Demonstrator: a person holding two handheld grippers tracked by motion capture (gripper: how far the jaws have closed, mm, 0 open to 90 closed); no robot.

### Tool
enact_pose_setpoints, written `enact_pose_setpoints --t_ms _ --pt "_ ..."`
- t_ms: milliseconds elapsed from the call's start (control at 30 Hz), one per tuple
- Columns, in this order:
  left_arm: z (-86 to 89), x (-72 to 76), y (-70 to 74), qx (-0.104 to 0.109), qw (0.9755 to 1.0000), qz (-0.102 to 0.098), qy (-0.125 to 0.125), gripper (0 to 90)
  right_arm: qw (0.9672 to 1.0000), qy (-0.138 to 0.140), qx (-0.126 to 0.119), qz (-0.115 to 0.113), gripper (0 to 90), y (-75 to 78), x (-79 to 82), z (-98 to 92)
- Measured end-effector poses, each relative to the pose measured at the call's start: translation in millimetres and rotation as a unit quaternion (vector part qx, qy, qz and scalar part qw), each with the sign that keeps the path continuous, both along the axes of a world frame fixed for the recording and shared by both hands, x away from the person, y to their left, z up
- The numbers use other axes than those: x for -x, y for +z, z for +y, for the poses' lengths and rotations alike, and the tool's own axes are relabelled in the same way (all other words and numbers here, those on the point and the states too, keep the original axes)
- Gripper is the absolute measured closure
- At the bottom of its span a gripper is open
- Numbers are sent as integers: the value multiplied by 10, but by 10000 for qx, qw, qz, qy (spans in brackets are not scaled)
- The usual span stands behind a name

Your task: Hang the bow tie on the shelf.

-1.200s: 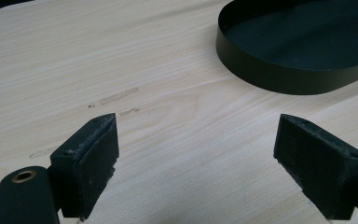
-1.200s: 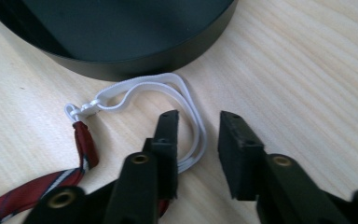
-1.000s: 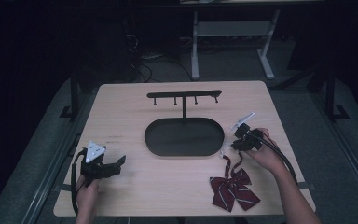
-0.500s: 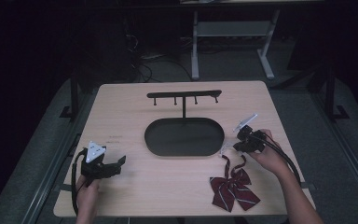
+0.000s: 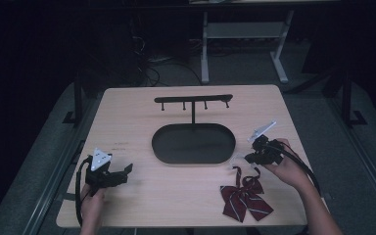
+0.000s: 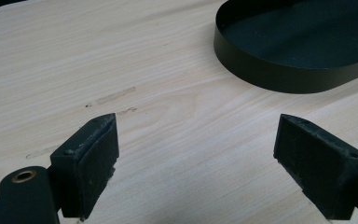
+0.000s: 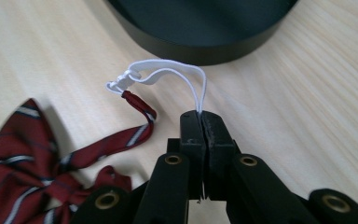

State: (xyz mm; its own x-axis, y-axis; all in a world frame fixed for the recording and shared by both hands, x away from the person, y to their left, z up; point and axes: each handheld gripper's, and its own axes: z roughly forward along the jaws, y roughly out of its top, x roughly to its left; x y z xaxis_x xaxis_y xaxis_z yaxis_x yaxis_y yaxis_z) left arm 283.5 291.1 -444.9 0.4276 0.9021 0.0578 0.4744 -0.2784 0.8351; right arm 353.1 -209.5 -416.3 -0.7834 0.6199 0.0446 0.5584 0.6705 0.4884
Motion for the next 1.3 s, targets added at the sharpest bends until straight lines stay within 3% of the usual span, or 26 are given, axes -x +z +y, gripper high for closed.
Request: enact_pose_setpoints --t_ms 333,633,1300 --pt "8 11 10 -1 10000 -2 39 135 9993 265 -277 -45 878 138 124 51" --pt "16 20 18 -16 10000 -4 51 135 9979 459 -395 -229 878 306 206 127" --pt "13 12 13 8 10000 -14 73 136 9945 740 -306 -670 878 639 332 245"
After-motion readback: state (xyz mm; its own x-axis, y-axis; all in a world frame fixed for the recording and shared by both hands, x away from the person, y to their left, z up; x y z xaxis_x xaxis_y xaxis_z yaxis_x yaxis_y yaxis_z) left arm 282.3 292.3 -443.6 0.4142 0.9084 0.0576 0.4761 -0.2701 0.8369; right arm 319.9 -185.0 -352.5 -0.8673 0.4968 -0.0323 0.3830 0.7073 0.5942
